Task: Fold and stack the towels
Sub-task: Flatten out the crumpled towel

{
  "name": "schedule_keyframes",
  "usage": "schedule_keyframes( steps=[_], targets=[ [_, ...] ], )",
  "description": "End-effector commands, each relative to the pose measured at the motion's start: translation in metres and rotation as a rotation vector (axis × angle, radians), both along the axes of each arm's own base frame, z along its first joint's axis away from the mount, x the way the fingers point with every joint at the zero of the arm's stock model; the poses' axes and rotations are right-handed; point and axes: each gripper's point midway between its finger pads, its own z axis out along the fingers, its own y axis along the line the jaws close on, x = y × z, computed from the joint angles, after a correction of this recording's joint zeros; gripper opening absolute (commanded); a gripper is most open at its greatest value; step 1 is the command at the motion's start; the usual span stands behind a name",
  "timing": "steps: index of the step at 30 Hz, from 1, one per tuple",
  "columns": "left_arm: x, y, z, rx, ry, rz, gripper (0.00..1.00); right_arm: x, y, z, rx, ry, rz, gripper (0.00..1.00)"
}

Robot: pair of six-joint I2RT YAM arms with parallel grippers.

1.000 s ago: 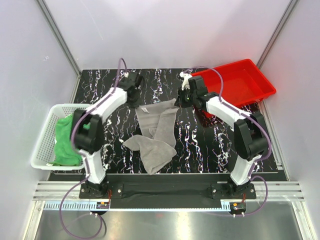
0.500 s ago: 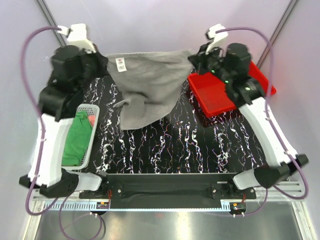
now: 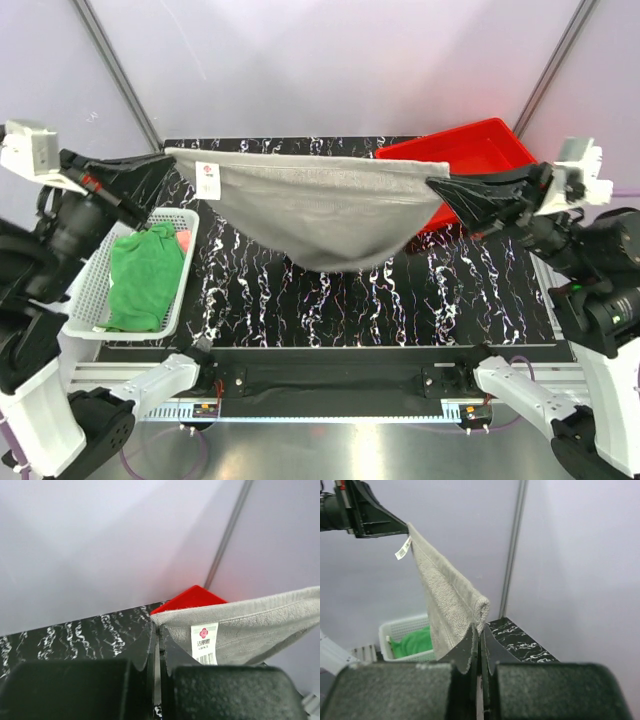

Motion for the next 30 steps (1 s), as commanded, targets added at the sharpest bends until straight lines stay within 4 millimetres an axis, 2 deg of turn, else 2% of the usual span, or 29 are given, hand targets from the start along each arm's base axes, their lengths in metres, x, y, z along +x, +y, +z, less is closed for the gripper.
schedule_keyframes(
  steps=[1,2,3,4,5,6,8,9,10,11,12,13,14,15,16,18,19,21,23,24,25,26,27,28,29,30],
  targets=[
    [-0.017,-0.004,0.018,-0.021,-0.062,-0.055,0.00,-0.013,0.005,0.018,0.036,-0.024,0.074,0.00],
    [-0.023,-0.002,0.025,-0.029,-0.081,-0.060,0.00,-0.020,0.004,0.027,0.053,-0.039,0.090,0.00],
    [-0.026,-0.002,0.030,-0.035,-0.093,-0.064,0.00,-0.021,0.004,0.031,0.059,-0.044,0.097,0.00],
    [-0.020,-0.005,0.030,-0.031,-0.080,-0.067,0.00,-0.021,0.005,0.036,0.067,-0.051,0.105,0.00],
    [-0.025,-0.003,0.039,-0.039,-0.104,-0.067,0.00,-0.023,0.005,0.042,0.074,-0.065,0.108,0.00],
    [-0.024,-0.003,0.040,-0.038,-0.104,-0.065,0.00,-0.017,0.007,0.042,0.071,-0.064,0.103,0.00],
    [-0.009,-0.003,0.042,-0.034,-0.097,-0.033,0.00,-0.006,0.003,0.052,0.083,-0.094,0.040,0.00],
    [0.000,-0.002,0.042,-0.032,-0.092,-0.010,0.00,0.009,0.006,0.050,0.073,-0.090,0.012,0.00],
    [0.021,-0.001,0.039,-0.029,-0.066,0.041,0.00,0.017,0.004,0.054,0.063,-0.123,-0.028,0.00],
    [0.035,-0.001,0.036,-0.008,-0.055,0.066,0.00,0.032,-0.001,0.058,0.079,-0.117,-0.092,0.00],
    [0.043,0.001,0.039,-0.003,-0.057,0.092,0.00,0.058,0.005,0.051,0.059,-0.086,-0.128,0.00],
    [0.071,-0.003,0.029,0.019,-0.012,0.131,0.00,0.071,-0.001,0.056,0.047,-0.102,-0.201,0.00],
    [0.084,0.002,0.027,0.030,-0.001,0.181,0.00,0.084,0.001,0.055,0.034,-0.091,-0.226,0.00],
    [0.088,0.006,0.033,0.029,-0.012,0.211,0.00,0.108,0.011,0.044,-0.002,-0.055,-0.237,0.00],
    [0.103,0.009,0.029,0.039,0.006,0.252,0.00,0.109,0.011,0.049,-0.019,-0.057,-0.242,0.00],
    [0.103,0.017,0.035,0.044,-0.020,0.297,0.00,0.120,0.020,0.043,-0.048,-0.025,-0.219,0.00],
    [0.098,0.023,0.043,0.031,-0.048,0.318,0.00,0.117,0.021,0.042,-0.057,-0.008,-0.203,0.00],
    [0.089,0.031,0.051,0.025,-0.081,0.342,0.00,0.099,0.022,0.051,-0.051,-0.031,-0.157,0.00],
    [0.073,0.039,0.059,0.008,-0.116,0.351,0.00,0.083,0.026,0.045,-0.066,-0.019,-0.092,0.00],
    [0.067,0.039,0.060,0.005,-0.124,0.342,0.00,0.067,0.022,0.049,-0.060,-0.033,-0.070,0.00],
    [0.050,0.040,0.065,-0.005,-0.154,0.313,0.00,0.062,0.024,0.040,-0.064,-0.007,-0.043,0.00],
    [0.048,0.038,0.060,-0.007,-0.146,0.295,0.00,0.051,0.025,0.037,-0.075,-0.019,-0.005,0.00],
    [0.040,0.037,0.061,-0.016,-0.156,0.274,0.00,0.029,0.021,0.041,-0.051,-0.025,0.031,0.00],
    [0.018,0.036,0.069,-0.034,-0.205,0.225,0.00,0.020,0.025,0.030,-0.053,0.001,0.089,0.00],
    [0.016,0.032,0.064,-0.040,-0.194,0.202,0.00,0.010,0.025,0.028,-0.049,0.002,0.119,0.00],
    [0.008,0.032,0.065,-0.050,-0.203,0.184,0.00,-0.009,0.019,0.031,-0.040,-0.022,0.142,0.00]
  ],
)
